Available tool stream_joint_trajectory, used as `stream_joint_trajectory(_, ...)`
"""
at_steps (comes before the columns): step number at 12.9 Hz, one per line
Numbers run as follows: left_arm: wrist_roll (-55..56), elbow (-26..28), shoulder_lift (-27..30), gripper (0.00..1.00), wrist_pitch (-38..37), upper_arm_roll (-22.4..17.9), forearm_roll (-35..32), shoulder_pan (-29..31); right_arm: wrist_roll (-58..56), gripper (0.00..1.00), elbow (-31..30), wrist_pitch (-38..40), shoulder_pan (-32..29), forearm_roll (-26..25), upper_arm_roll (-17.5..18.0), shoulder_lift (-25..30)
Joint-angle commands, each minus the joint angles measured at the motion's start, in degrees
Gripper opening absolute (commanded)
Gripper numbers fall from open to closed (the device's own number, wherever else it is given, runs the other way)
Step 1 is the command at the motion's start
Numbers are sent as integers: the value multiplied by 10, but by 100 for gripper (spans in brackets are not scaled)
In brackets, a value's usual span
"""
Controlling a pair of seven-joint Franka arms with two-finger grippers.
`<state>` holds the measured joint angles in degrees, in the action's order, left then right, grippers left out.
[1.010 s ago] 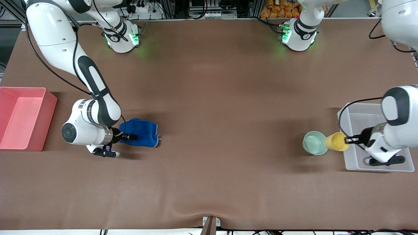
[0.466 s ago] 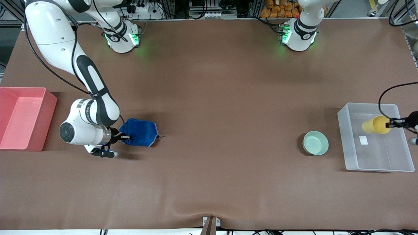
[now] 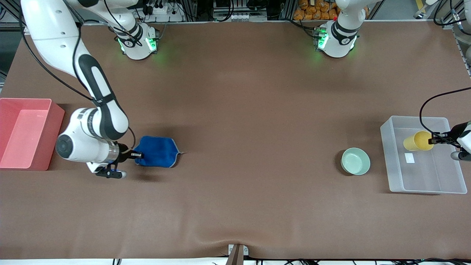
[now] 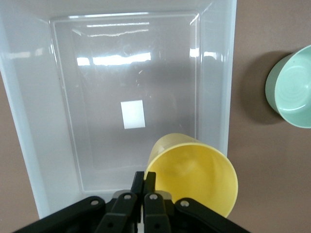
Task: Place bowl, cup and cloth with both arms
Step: 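Release the cup in the clear bin while the right gripper carries the cloth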
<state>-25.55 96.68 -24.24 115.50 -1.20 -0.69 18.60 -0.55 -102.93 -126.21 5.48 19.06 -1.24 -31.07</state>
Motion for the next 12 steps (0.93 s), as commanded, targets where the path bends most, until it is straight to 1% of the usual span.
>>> stream_joint_trajectory(1, -8, -18, -19, 0, 31, 0, -15, 6, 0, 0, 7, 16, -7, 9, 2, 45)
stream_joint_trajectory(2, -8, -18, -33, 0, 59, 1, -8, 6, 4, 0, 18, 29, -7, 7, 1, 57)
stream_joint_trajectory(4, -1, -22, -69, 0, 98, 1, -5, -1, 6, 0, 51, 104, -11, 6, 0, 83)
stream_joint_trajectory(6, -5, -74, -110, 0, 101, 1, -5, 2, 7, 0, 78, 184, -15, 5, -4, 108)
stream_joint_trajectory(7, -2, -82, -122, 0, 102, 3, -5, 1, 7, 0, 79, 211, -15, 4, -14, 129)
stream_joint_trajectory(9, 1, -98, -138, 0, 102, 3, 11, -4, 6, 0, 82, 269, -16, -6, -21, 172)
stream_joint_trajectory(10, 0, -109, -147, 0, 102, 4, 11, -4, 6, 0, 82, 293, -16, -23, -21, 201)
stream_joint_trajectory(12, 1, -120, -164, 0, 106, 6, 12, -4, 4, 0, 82, 335, -15, -97, -20, 246)
